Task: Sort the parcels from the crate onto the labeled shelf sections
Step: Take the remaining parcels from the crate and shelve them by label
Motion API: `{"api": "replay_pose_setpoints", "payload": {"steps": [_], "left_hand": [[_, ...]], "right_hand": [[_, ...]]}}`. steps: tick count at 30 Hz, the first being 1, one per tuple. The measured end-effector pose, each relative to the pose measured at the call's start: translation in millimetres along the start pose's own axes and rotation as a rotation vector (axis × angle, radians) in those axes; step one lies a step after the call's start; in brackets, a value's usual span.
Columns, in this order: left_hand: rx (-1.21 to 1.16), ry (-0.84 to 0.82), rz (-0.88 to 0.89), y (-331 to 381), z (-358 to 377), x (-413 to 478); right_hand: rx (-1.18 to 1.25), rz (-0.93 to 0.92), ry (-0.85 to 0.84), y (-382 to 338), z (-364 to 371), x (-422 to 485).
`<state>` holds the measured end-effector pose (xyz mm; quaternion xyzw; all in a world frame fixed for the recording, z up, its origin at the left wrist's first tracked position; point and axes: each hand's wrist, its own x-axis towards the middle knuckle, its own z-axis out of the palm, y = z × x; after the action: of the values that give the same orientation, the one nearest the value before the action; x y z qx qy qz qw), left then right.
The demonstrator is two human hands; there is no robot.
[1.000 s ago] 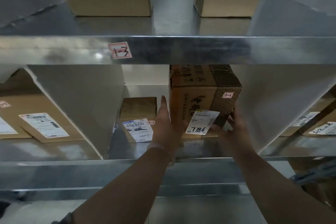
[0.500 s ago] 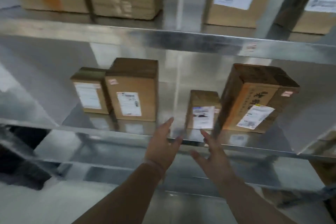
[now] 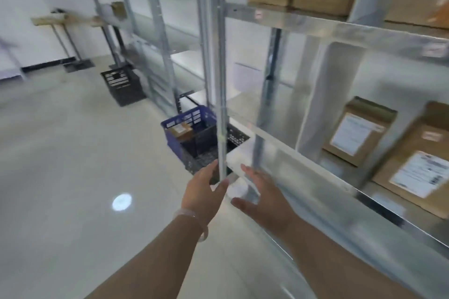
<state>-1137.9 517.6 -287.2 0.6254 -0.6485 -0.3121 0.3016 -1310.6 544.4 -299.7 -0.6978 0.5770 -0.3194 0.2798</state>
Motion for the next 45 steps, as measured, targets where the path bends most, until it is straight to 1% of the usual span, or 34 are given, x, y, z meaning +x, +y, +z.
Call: {"api": "replay_pose_setpoints", "payload": {"steps": [4,9,17,20,25,28,31,38,41,45], "left_hand": [[-0.011,0.099,-0.121,-45,-36,23],[-0.009,0.152,-0.181,-73,-58,77],[0.003,0.199,-0.284,-91,-91,210],[-0.009,0.216,-0.324,-104,-106,252],[-0.024,0.219,-0.343,-141,-136,321],[-0.059,0.206,-0.324,-167,-159,372],[-0.062,0.166,-0.256,-195,-193,425],[0.010,0.033,-0.154,-248,-281,560],[0.000,-0.045,-0.137,-257,-289,618],[0.010,-0.184,-0.095,-265,-276,684]], "right_hand": [[-0.012,-0.078,-0.138,-26,43,53],[-0.028,-0.115,-0.255,-27,80,125],[-0.017,-0.145,-0.365,-23,98,281],[0.043,-0.110,-0.408,-25,107,333],[0.028,-0.108,-0.461,-34,148,407],[-0.027,-0.115,-0.440,-43,173,461],[-0.004,-0.073,-0.394,-60,202,518],[0.112,0.121,-0.282,-99,272,640],[0.146,0.198,-0.247,-94,283,684],[0.157,0.311,-0.169,-61,292,729]]}}
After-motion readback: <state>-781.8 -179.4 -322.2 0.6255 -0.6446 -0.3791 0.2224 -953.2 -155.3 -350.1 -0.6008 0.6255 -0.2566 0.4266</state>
